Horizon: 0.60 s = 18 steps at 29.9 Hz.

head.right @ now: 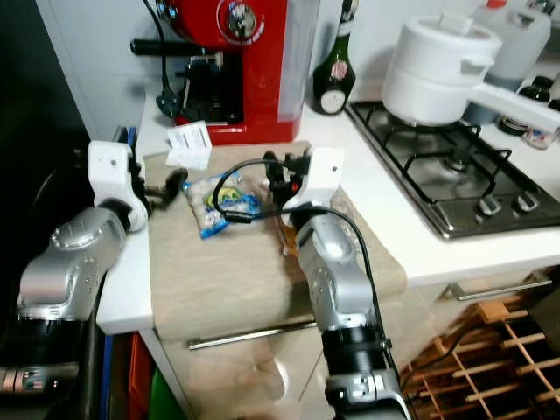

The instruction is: Restocking fridge

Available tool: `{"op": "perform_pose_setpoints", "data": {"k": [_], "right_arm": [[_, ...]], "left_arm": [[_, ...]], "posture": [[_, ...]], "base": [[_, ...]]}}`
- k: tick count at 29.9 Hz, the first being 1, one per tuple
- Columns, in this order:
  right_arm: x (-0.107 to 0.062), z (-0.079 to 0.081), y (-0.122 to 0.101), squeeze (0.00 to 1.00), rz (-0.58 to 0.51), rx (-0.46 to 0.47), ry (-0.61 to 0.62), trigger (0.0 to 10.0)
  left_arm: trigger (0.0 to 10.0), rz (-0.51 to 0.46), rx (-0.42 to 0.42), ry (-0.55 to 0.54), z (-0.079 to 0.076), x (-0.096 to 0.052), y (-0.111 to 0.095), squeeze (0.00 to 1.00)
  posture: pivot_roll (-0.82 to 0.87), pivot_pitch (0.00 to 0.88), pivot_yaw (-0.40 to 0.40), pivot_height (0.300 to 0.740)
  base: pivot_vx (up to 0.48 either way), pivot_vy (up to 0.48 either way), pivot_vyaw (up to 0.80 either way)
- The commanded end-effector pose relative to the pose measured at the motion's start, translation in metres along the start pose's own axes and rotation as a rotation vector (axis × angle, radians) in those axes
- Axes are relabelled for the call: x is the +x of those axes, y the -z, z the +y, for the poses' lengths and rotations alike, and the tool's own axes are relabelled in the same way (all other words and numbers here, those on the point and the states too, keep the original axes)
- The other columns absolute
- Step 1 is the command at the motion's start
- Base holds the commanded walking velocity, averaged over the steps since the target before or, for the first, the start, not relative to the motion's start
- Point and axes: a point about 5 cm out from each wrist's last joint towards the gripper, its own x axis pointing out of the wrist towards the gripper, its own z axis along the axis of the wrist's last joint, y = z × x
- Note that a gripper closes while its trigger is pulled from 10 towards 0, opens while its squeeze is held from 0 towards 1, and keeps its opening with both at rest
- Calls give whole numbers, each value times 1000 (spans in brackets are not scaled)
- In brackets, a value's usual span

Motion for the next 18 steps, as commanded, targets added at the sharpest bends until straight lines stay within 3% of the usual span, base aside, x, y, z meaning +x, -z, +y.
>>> {"op": "perform_pose_setpoints", "data": {"k": [1, 5, 8, 14, 16, 18], "right_arm": [[-1, 0, -6, 0, -8, 9, -12, 10000], [-2, 0, -10, 0, -2, 13, -23, 10000], [-2, -1, -14, 0, -10, 0, -20, 10000], [-2, -6, -30, 0, -39, 3, -16, 10000], [-1, -8, -34, 0, -40, 23, -18, 10000], [1, -13, -44, 0, -21, 140, -35, 10000]], "left_arm": [[10000, 59, 4, 34, -3, 2, 10, 0], [10000, 156, 28, 80, -11, 2, 28, 0], [10000, 176, 30, 86, -14, 1, 33, 0], [10000, 256, 45, 34, -8, 0, 49, 0], [10000, 280, 44, 12, -5, -1, 53, 0], [10000, 332, 17, -16, 0, -5, 63, 0]], "posture": [[-5, 0, 7, 740], [-9, 0, 12, 740], [-11, 0, 14, 740], [-13, 0, 16, 740], [-13, 0, 15, 740], [-15, 0, 14, 740]], "base": [[0, 0, 0], [0, 0, 0], [0, 0, 0], [0, 0, 0], [0, 0, 0], [0, 0, 0]]}}
